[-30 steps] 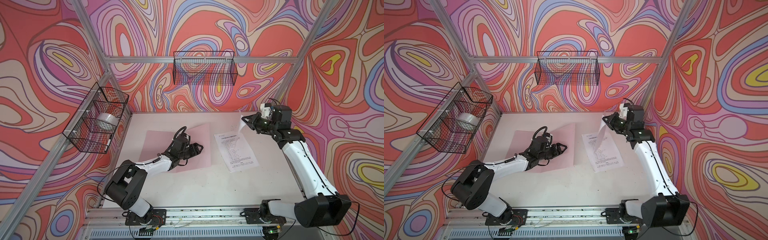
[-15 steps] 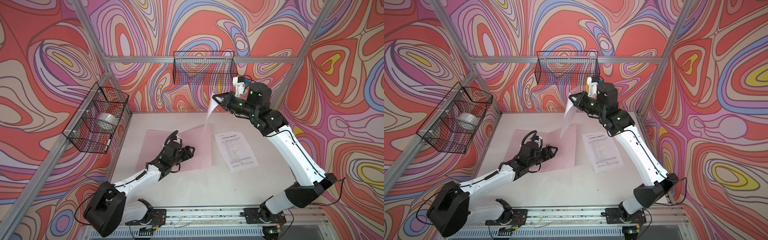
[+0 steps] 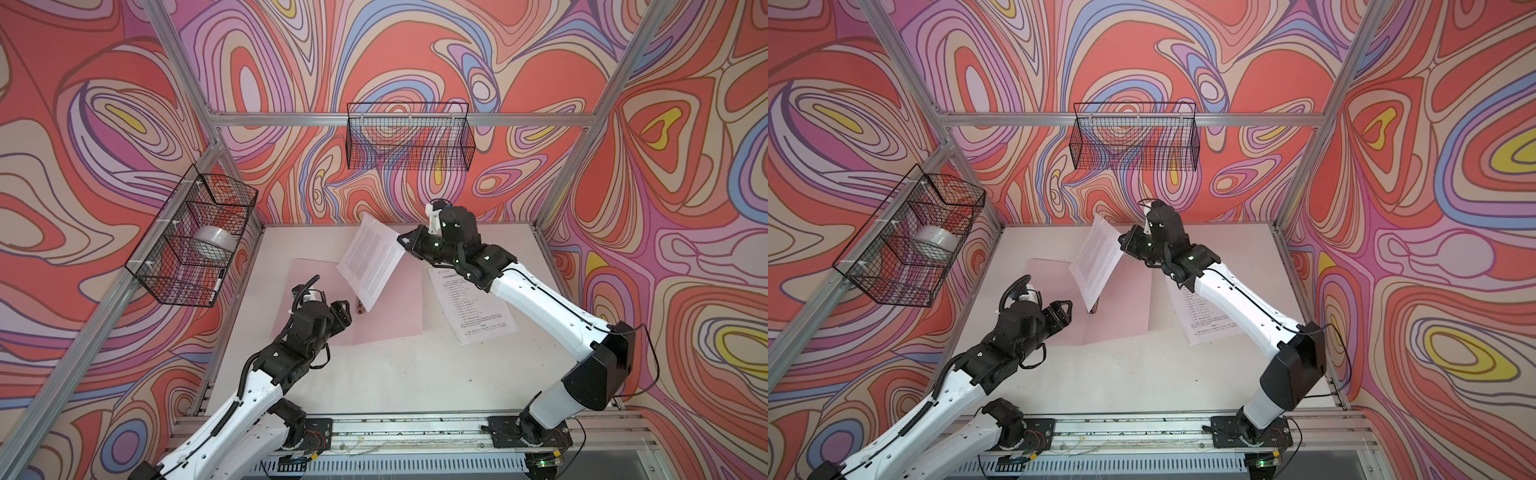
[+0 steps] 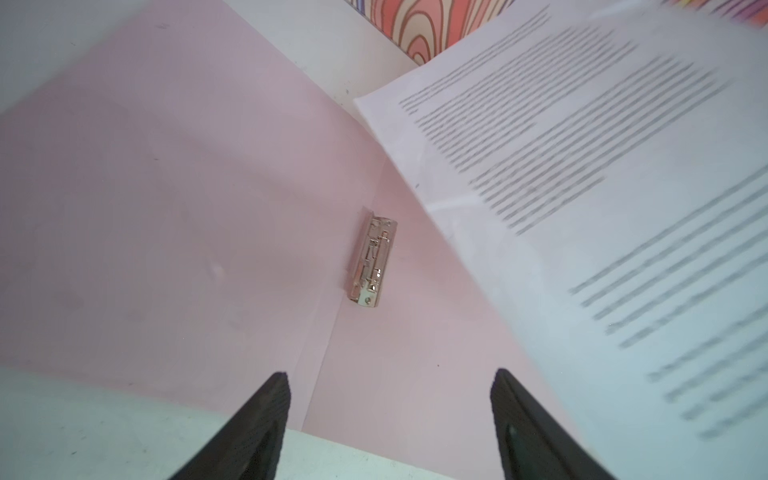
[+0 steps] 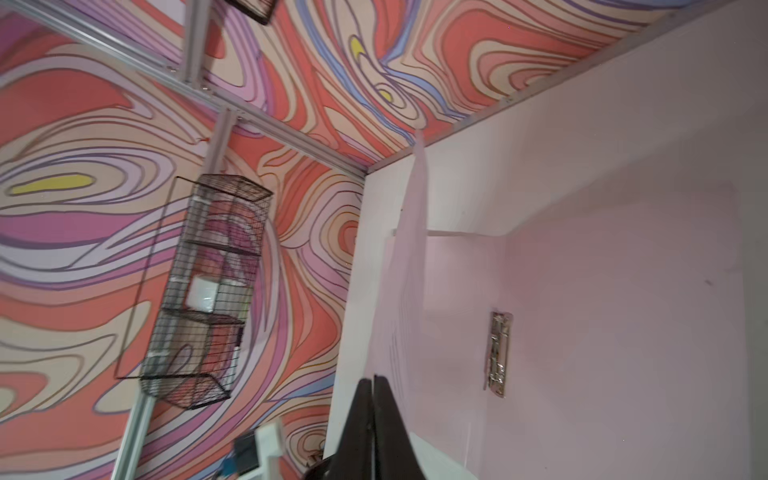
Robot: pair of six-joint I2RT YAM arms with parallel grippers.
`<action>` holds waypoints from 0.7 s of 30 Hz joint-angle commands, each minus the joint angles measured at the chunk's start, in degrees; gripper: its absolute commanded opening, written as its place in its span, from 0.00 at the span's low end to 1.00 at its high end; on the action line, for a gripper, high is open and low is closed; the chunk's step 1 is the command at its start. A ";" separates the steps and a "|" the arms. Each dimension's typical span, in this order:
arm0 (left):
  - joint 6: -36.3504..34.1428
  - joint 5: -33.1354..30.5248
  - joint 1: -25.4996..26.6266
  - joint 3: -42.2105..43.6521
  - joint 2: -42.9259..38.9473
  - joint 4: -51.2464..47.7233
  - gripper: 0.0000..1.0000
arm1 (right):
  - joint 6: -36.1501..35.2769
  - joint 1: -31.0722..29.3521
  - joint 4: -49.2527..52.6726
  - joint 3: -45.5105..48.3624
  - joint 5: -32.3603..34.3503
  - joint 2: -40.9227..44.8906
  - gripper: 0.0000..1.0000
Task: Put the files into the folder
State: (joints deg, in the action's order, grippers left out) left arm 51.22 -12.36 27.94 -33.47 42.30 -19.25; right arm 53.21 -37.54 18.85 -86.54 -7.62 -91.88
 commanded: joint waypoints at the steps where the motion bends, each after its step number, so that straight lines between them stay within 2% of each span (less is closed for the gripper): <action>1: -0.07 -4.11 -2.41 -0.31 -3.35 -8.72 0.77 | 3.00 -3.68 -7.02 7.24 12.09 0.52 0.00; 5: -0.07 -4.59 -2.89 -0.02 -3.74 -9.21 0.77 | 8.37 -8.19 -12.57 18.63 25.71 1.46 0.00; 7: -0.32 -4.93 -2.87 0.29 -3.39 -9.00 0.77 | 9.86 -9.24 -13.72 21.58 29.08 1.27 0.00; 10: -1.32 -5.39 -3.03 0.65 -2.86 -8.22 0.78 | 10.06 -9.35 -13.35 22.96 28.40 0.01 0.00; 16: -2.26 -3.46 -3.18 0.63 0.43 -4.55 0.78 | 6.05 -9.45 -11.55 23.21 23.97 -1.30 0.00; 21: -2.09 -1.78 -3.23 0.56 3.69 -1.97 0.78 | -0.43 -9.42 -4.26 20.59 23.56 2.21 0.38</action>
State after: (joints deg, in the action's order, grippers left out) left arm 49.65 -14.85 25.06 -33.28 45.34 -23.53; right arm 57.36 -46.85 9.67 -63.92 15.77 -91.94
